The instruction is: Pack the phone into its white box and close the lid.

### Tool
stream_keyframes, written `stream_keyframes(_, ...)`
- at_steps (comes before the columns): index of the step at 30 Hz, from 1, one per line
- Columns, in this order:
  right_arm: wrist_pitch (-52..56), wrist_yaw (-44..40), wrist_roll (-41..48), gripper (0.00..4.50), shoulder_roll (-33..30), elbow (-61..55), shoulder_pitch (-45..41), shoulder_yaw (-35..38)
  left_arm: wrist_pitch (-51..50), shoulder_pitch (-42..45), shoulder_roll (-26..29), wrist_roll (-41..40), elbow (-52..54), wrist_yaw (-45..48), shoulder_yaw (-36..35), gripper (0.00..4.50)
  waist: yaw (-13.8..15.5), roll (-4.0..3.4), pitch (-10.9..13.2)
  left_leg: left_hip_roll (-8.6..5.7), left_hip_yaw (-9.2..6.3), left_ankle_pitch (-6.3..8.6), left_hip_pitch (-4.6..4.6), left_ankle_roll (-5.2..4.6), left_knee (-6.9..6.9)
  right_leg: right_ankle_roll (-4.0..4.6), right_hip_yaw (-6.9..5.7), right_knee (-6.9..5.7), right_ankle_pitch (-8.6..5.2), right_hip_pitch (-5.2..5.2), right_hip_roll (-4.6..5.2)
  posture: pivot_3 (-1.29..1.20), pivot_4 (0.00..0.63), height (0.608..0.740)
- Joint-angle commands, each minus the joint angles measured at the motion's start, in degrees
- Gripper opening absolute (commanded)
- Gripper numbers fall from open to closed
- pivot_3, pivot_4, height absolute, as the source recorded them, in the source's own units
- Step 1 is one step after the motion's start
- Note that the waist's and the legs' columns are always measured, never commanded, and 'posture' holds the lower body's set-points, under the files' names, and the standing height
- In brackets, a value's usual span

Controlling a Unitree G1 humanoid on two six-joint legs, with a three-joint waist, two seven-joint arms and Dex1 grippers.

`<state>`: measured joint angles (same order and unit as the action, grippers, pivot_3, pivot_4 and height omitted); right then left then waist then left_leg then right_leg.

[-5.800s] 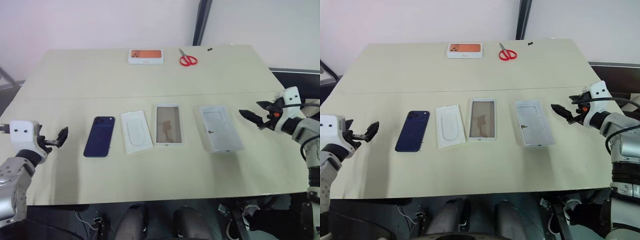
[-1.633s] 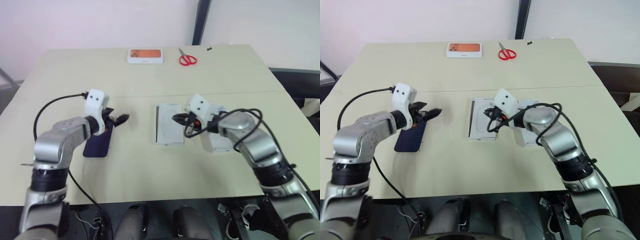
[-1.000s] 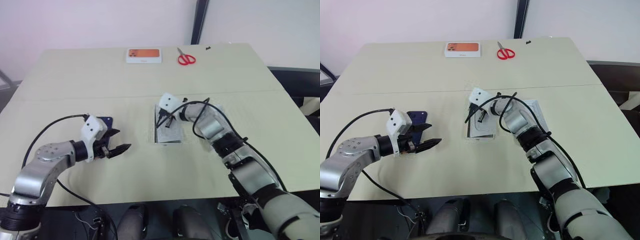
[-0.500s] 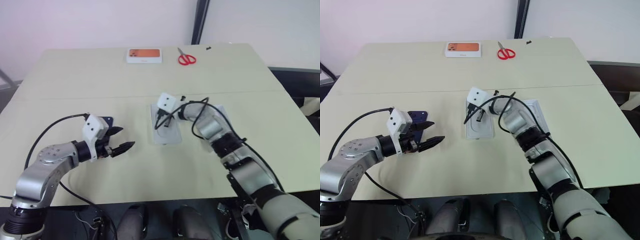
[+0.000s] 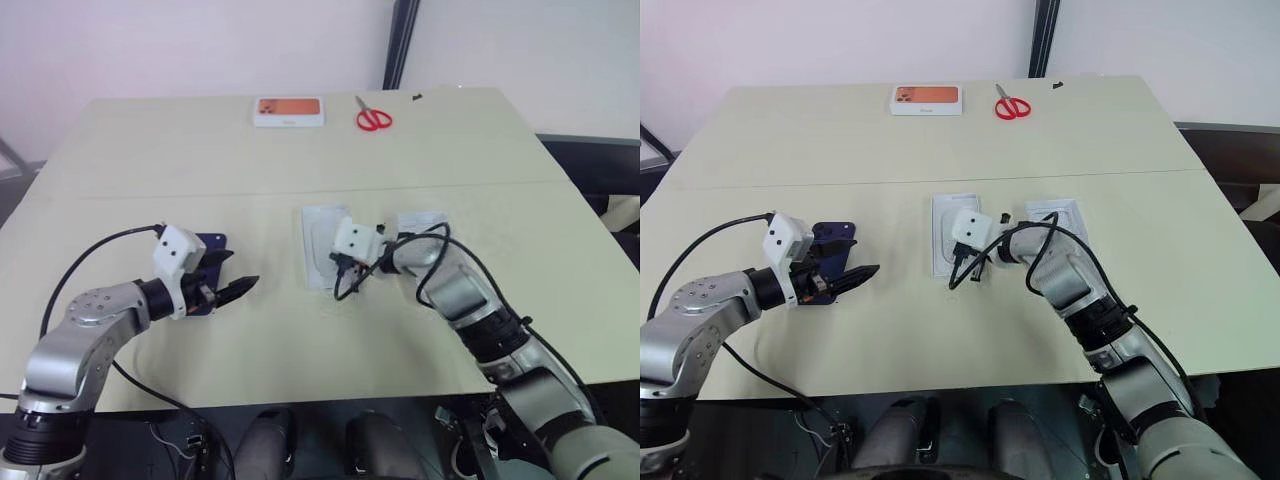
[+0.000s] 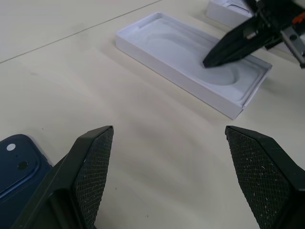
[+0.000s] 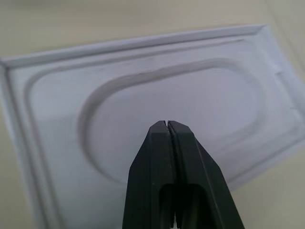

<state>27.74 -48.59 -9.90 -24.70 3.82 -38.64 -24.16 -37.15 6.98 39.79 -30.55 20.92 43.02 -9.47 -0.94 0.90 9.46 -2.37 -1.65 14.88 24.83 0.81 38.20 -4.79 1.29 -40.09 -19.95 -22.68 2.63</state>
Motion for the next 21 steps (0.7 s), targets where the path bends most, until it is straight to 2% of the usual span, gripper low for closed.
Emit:
stream_keyframes(1,0.11,0.06,1.43,0.06,-0.04,-4.59,-0.59,2.46,0.50,0.22,-0.19,-0.51,1.26,-0.86,-1.41,3.95,-0.02,0.00,0.00,0.00,0.00,0.00,0.00,0.00,0.00,0.00,0.00,0.00,0.00,-0.01,0.00,0.00,0.150,0.740)
stream_keyframes(3,2.36,-3.07,4.95,0.06,-1.31,-8.11,0.06,4.63,0.40,-0.29,-0.07,-0.74,1.35,-1.22,-2.21,3.95,-0.03,0.00,0.00,0.00,0.00,0.00,0.00,0.00,-0.01,0.00,0.00,0.00,0.00,-0.01,0.00,0.00,0.150,0.740)
stream_keyframes(5,4.71,-6.28,8.38,0.57,-3.27,-12.21,1.37,6.40,0.26,-0.87,0.05,-0.93,1.46,-1.37,-2.81,3.95,0.14,0.00,0.00,0.00,0.00,0.00,0.00,0.00,-0.01,0.00,0.00,0.00,0.00,0.00,0.00,0.00,0.150,0.740)
stream_keyframes(7,4.83,-7.91,9.99,1.36,-5.33,-15.44,3.16,6.83,0.16,-1.48,0.13,-1.19,1.74,-1.23,-3.10,3.95,0.19,0.00,0.00,0.00,-0.02,0.08,0.00,-0.14,0.00,0.00,-0.01,0.04,0.00,0.04,0.01,0.00,0.150,0.740)
stream_keyframes(10,4.19,-9.72,11.37,2.84,-7.65,-18.64,6.04,6.10,0.13,-2.26,0.34,-1.89,2.52,-0.48,-3.09,3.95,0.17,0.00,0.00,0.00,-0.03,0.17,-0.05,-0.30,-0.01,0.00,-0.01,0.05,0.00,0.09,0.01,0.00,0.150,0.740)
stream_keyframes(18,0.29,-9.90,9.57,2.84,-8.75,-17.28,9.46,2.22,2.43,-4.12,3.40,0.53,3.19,3.23,0.06,3.95,0.02,0.00,0.00,0.00,-0.03,0.21,-0.15,-0.36,-0.04,0.01,0.01,0.05,0.00,0.14,0.01,0.00,0.150,0.740)
stream_keyframes(21,-2.00,-9.71,8.13,1.97,-9.27,-15.99,9.83,0.86,3.24,-4.99,4.02,0.44,4.37,4.90,0.58,3.95,0.16,0.00,0.00,0.00,-0.02,0.21,-0.18,-0.36,-0.04,0.01,0.01,0.09,0.00,0.21,0.01,0.00,0.150,0.740)
